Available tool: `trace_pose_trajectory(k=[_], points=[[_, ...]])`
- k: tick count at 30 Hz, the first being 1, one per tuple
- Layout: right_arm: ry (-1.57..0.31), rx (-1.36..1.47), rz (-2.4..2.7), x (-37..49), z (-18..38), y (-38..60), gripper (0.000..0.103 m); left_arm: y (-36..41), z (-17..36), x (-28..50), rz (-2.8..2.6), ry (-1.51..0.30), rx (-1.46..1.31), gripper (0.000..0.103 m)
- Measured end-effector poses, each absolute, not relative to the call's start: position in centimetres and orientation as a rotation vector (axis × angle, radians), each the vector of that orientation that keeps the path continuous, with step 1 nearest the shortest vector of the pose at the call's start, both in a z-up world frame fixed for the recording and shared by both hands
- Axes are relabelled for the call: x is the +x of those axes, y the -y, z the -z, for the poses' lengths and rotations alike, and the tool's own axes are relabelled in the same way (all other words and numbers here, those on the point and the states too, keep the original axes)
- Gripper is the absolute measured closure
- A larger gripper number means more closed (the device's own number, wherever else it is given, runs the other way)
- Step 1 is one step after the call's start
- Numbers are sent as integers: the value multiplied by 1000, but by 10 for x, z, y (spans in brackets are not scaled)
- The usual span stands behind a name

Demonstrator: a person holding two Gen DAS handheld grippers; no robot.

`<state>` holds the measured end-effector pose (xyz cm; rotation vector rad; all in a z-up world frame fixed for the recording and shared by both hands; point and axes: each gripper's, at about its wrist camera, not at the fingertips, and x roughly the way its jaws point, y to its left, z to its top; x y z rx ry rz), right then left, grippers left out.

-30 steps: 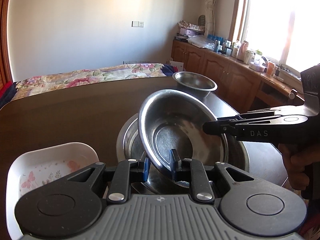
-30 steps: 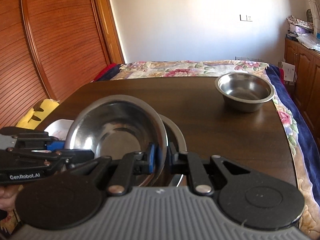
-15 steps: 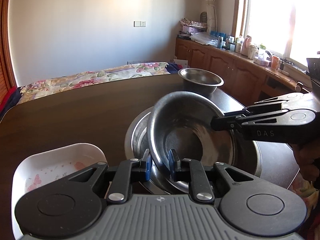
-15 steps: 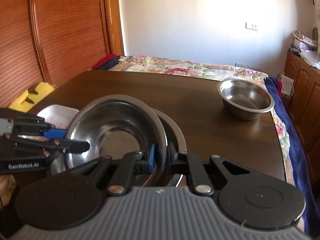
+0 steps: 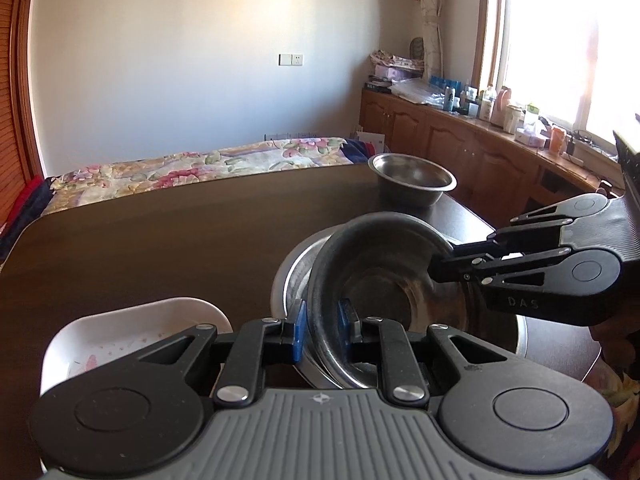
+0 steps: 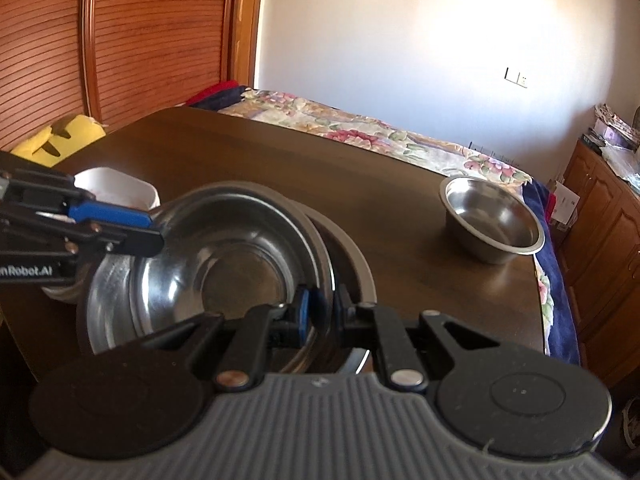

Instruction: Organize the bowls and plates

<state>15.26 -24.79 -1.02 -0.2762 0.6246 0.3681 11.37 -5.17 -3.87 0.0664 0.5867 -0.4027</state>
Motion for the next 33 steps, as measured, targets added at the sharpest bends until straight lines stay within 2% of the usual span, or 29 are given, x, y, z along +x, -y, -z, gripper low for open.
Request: trace_pose_trajectory(k=[10,33], points=[[-640,-336,-358,156,7,242,89,47,33,111,384,-564,65,83],[-577,-244,-363,151,-4,252,89,49,33,109,383,-555,67,83]])
